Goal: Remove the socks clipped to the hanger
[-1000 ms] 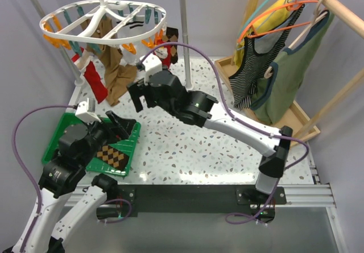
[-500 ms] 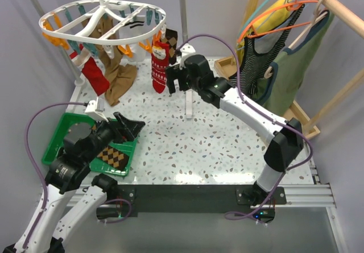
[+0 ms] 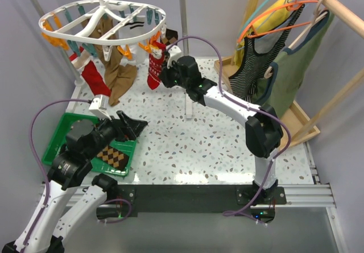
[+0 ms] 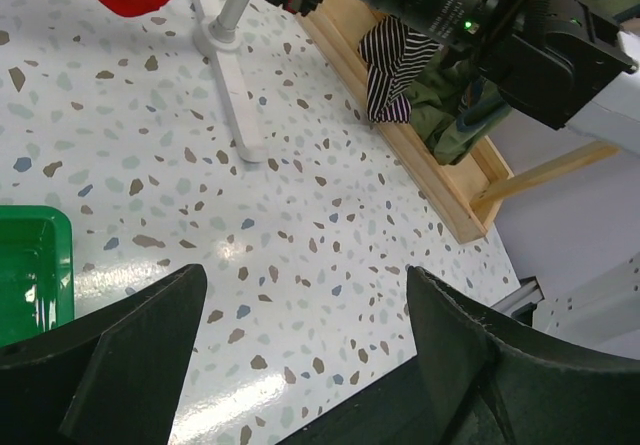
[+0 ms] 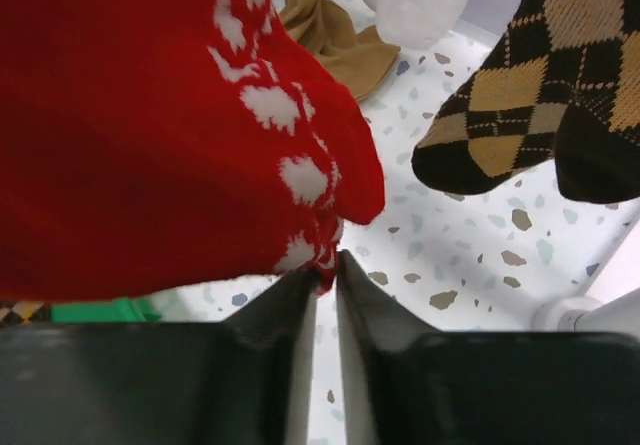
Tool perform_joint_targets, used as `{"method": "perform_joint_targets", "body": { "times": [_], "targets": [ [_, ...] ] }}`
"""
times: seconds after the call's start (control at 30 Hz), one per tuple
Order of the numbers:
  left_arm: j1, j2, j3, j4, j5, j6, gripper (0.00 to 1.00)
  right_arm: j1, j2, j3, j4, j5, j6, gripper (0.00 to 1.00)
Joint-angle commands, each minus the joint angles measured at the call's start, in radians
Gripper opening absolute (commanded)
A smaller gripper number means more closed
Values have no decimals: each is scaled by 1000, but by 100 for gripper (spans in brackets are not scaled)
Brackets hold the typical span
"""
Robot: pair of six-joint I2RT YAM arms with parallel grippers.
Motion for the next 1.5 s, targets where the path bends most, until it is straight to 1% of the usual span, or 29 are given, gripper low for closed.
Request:
{"method": "perform_joint_targets", "body": {
  "times": [0.0, 0.03, 0.1, 0.13, 0.3, 0.4, 0.43, 0.47, 0.6, 0.77, 0.83, 1.0, 1.17, 1.23, 1.3, 1.33, 1.4, 1.43, 1.47],
  "targets": [
    [3, 4, 10, 28, 23, 28, 85, 0, 47, 99, 32, 60, 6, 13],
    [3, 2, 13, 25, 23, 28, 85, -1, 45, 84, 47, 60, 6, 12],
    [3, -1, 12, 22, 23, 29, 84, 0, 19, 57, 71, 51, 15, 2],
    [3, -2, 10, 24, 22, 29, 85, -1, 9, 25, 90, 53, 26, 0],
    [3, -4, -11, 39, 28, 20, 84, 3, -109, -89, 142, 27, 119, 0],
    [3, 2, -36, 77, 43, 20, 84, 9, -172, -117, 84, 21, 209, 0],
    [5, 7, -42, 105, 43, 22, 86, 9, -180, -97, 15, 8, 257, 0],
    [3, 13, -54, 123, 42, 22, 86, 11, -189, -86, -17, -14, 274, 0],
    [3, 85, -71, 218, 25, -18, 91, 31, -257, -94, -93, -70, 354, 0],
    [3, 154, -86, 379, 12, -29, 95, 34, -314, -91, -179, -171, 457, 0],
    [3, 188, -100, 453, 3, -20, 92, 48, -326, -85, -203, -191, 481, 0],
    [3, 280, -65, 461, 6, 38, 89, 75, -360, -37, -297, -203, 495, 0],
    [3, 303, -77, 485, 18, 86, 89, 106, -367, -11, -352, -203, 509, 0],
    [3, 320, -77, 472, 22, 106, 88, 121, -375, -11, -355, -199, 518, 0],
    [5, 330, -79, 462, 19, 112, 82, 132, -375, -8, -366, -188, 521, 0],
    [3, 330, -80, 465, 19, 112, 72, 138, -377, -2, -376, -187, 524, 0],
    [5, 329, -91, 467, 11, 104, 58, 146, -383, -2, -380, -180, 524, 0],
    [3, 327, -93, 462, 9, 100, 46, 150, -387, 0, -390, -174, 526, 0],
    [3, 327, -93, 459, 12, 97, 40, 152, -389, 3, -393, -171, 524, 0]
  ]
}}
